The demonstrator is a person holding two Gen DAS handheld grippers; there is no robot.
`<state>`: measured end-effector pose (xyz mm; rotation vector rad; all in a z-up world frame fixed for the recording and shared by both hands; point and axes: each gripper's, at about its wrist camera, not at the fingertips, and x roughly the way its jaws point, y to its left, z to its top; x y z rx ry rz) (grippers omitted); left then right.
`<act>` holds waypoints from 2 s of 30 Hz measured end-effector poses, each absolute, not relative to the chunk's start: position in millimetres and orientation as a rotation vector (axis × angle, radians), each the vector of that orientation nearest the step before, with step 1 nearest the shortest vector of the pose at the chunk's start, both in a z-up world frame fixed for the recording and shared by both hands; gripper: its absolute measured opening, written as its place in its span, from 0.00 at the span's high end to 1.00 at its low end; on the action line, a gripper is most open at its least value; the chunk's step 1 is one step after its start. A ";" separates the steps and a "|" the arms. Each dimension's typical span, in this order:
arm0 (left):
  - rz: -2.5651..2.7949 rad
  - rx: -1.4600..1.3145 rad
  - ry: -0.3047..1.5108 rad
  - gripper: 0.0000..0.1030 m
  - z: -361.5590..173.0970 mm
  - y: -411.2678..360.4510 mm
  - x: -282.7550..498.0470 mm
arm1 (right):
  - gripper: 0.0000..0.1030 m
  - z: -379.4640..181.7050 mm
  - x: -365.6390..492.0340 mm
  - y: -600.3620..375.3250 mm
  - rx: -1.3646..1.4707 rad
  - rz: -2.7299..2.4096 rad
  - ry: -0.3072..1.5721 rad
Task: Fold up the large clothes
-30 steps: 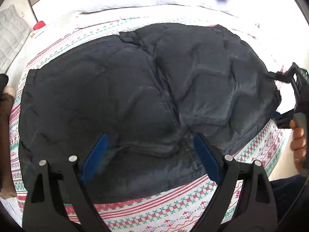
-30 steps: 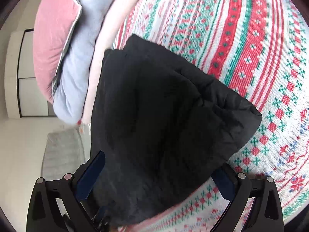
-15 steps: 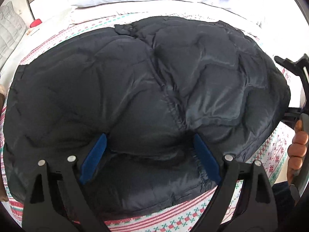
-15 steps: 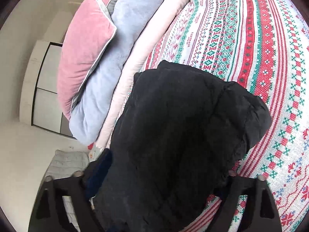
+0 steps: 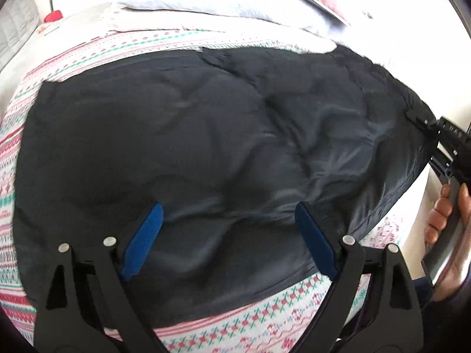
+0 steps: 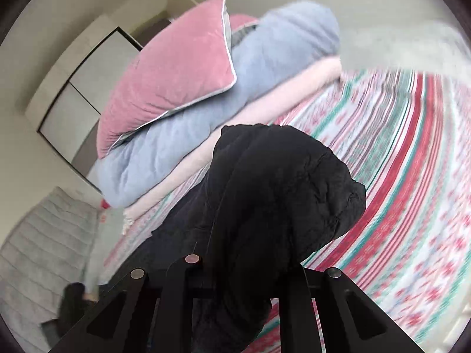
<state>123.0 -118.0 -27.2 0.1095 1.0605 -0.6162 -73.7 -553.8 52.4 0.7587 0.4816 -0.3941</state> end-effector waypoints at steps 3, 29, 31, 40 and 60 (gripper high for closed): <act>-0.605 0.045 1.067 0.12 -19.4 -93.7 124.3 | 0.86 61.8 -77.2 -559.6 0.741 -0.410 0.481; -0.229 0.019 1.012 0.12 -16.5 57.1 140.3 | 0.86 134.1 -15.7 -320.6 -0.056 -0.114 0.284; -0.237 0.001 1.019 0.12 -15.9 63.0 141.5 | 0.85 126.1 -11.7 -298.8 -0.123 -0.063 0.287; -0.262 -0.126 1.060 0.12 -12.2 88.8 148.8 | 0.77 46.2 8.7 -193.1 -0.477 0.232 0.523; -0.381 -0.495 1.141 0.12 -24.9 130.4 170.3 | 0.84 47.8 -9.0 -160.6 -0.429 0.329 0.410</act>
